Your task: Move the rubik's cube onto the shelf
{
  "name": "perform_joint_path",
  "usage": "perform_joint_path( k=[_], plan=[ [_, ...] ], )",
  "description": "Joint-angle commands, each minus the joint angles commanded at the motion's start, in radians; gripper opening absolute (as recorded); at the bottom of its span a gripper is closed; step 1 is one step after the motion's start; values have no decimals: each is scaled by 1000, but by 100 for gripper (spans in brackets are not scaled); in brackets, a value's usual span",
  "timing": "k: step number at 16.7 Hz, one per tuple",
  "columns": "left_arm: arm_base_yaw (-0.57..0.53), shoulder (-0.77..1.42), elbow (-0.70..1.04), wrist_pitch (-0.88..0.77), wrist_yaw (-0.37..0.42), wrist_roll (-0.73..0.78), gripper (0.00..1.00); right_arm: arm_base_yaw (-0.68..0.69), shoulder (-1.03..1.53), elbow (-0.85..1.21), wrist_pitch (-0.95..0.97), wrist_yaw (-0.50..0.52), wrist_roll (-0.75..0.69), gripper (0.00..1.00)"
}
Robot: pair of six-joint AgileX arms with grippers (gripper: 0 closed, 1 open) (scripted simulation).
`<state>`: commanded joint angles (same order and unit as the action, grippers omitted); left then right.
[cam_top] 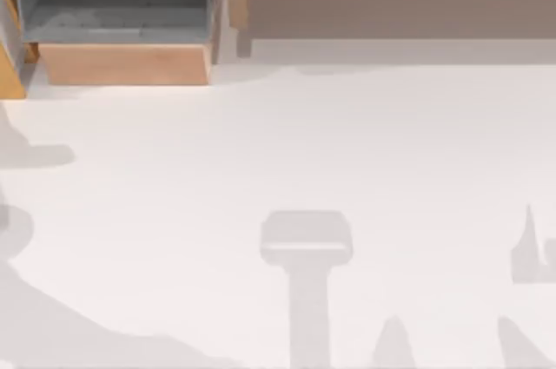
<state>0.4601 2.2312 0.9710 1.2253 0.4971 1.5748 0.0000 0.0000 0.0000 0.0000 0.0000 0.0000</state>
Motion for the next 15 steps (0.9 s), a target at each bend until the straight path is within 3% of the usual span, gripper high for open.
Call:
perform_joint_path(
  k=[9,14,15],
  plan=[
    [-64,123,267,-138,-61,-3,0,0,0,0,0,0,0,100],
    [-69,130,282,-150,-67,-4,0,0,0,0,0,0,0,100],
    [-69,130,282,-150,-67,-4,8,0,0,0,0,0,0,100]
  ],
)
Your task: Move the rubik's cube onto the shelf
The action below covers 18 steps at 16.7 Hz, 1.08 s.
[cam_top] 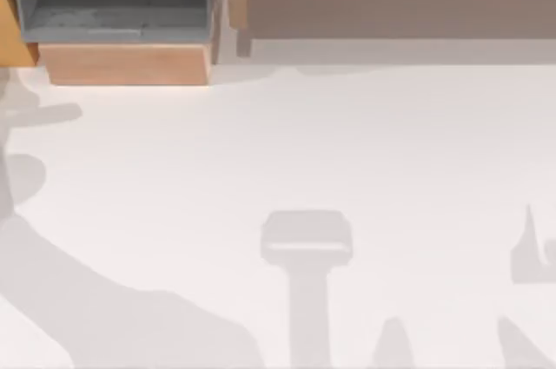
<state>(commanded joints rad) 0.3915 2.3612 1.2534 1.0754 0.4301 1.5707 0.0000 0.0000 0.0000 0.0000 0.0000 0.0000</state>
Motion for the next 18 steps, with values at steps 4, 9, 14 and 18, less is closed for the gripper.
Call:
perform_joint_path(
  k=[4,9,14,18],
  plan=[
    [0,0,0,0,0,0,38,0,0,0,0,0,0,100],
    [0,0,0,0,0,0,75,0,0,0,0,0,0,100],
    [0,0,0,0,0,0,100,0,0,0,0,0,0,100],
    [0,0,0,0,0,0,100,0,0,0,0,0,0,100]
  ],
)
